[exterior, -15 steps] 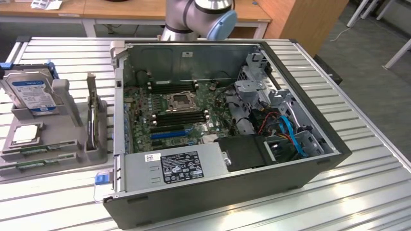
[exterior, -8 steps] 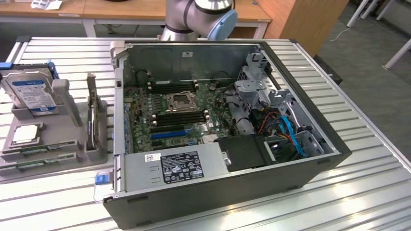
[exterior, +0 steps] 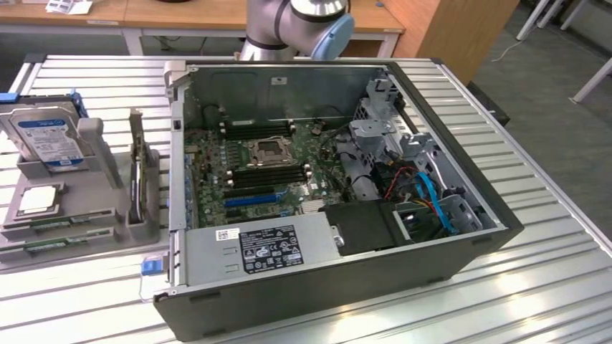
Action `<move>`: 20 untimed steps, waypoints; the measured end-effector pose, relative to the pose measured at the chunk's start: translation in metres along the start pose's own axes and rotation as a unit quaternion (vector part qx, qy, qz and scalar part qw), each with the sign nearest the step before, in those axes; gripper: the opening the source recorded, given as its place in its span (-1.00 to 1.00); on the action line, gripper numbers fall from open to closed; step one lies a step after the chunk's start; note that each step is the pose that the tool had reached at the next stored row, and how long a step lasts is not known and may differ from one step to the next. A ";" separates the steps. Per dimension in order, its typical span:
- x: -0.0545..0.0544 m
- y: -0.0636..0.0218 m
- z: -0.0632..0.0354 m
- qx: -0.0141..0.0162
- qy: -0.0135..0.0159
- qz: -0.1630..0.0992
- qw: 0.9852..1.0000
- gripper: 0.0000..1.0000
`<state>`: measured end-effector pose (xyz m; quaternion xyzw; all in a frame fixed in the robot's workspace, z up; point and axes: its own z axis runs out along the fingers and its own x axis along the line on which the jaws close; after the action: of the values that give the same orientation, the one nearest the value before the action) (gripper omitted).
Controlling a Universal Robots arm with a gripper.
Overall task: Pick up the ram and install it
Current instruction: 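Pick up the ram and move it above insertion slot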
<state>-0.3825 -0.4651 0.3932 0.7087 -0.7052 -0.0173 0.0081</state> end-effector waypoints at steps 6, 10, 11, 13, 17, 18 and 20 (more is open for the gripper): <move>0.000 -0.0003 0.0085 0.000 0.000 0.000 1.000 -0.79; 0.001 -0.0005 0.0157 0.000 0.000 0.000 1.000 -0.79; 0.001 -0.0006 0.0175 0.000 0.000 0.000 1.000 -0.79; 0.001 -0.0007 0.0211 0.000 0.000 0.000 1.000 -0.79; 0.002 -0.0010 0.0284 0.000 0.000 0.000 1.000 -0.79; 0.002 -0.0011 0.0303 0.000 0.000 0.000 1.000 -0.79; 0.002 -0.0012 0.0340 0.000 0.000 0.000 1.000 -0.79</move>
<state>-0.3825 -0.4665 0.3592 0.7087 -0.7053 -0.0173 0.0082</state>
